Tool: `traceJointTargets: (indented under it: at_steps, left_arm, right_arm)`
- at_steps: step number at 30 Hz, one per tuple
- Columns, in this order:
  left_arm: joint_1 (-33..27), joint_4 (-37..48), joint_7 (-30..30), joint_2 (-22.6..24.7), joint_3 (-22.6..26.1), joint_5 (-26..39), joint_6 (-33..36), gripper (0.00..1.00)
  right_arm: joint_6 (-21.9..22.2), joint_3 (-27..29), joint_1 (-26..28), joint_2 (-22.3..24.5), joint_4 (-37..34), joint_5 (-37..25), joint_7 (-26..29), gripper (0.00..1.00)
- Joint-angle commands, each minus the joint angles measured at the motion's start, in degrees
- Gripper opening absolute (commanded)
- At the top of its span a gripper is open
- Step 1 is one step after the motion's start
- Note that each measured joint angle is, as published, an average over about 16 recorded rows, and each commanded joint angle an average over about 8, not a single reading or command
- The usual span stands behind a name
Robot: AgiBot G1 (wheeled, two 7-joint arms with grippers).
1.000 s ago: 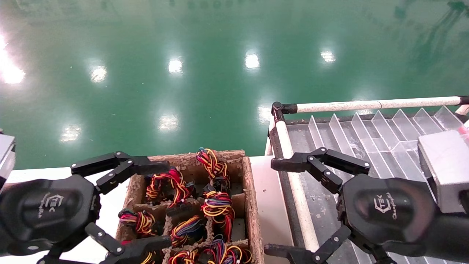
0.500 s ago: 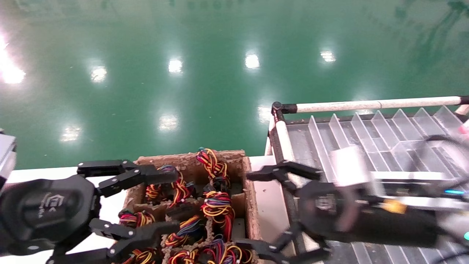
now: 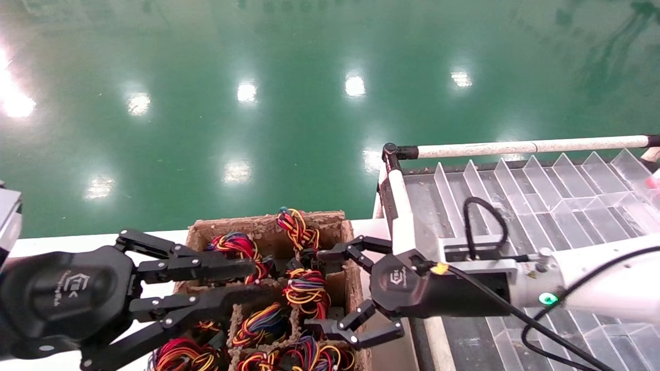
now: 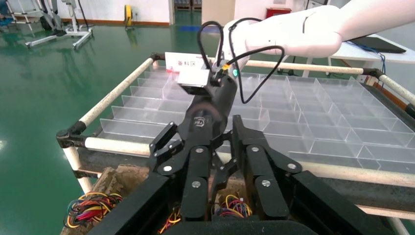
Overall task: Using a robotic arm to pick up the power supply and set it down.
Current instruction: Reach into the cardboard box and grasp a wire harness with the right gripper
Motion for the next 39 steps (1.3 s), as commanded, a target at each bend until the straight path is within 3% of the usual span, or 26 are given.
traceJointTargets:
  at_steps: [1, 26, 39]
  left_arm:
    - [0.0, 0.0, 0.0, 0.0, 0.0, 0.0, 0.0, 0.0]
    - [0.0, 0.0, 0.0, 0.0, 0.01, 0.0, 0.0, 0.0]
    - [0.0, 0.0, 0.0, 0.0, 0.01, 0.0, 0.0, 0.0]
  right_arm:
    - [-0.47, -0.75, 1.16, -1.16, -3.0, -0.73, -1.53, 0.0]
    - [-0.34, -7.17, 7.32, -6.44, -16.65, -1.11, -11.42, 0.0]
    - [-1.4, -9.24, 9.11, -5.71, -16.73, 0.42, -11.84, 0.0]
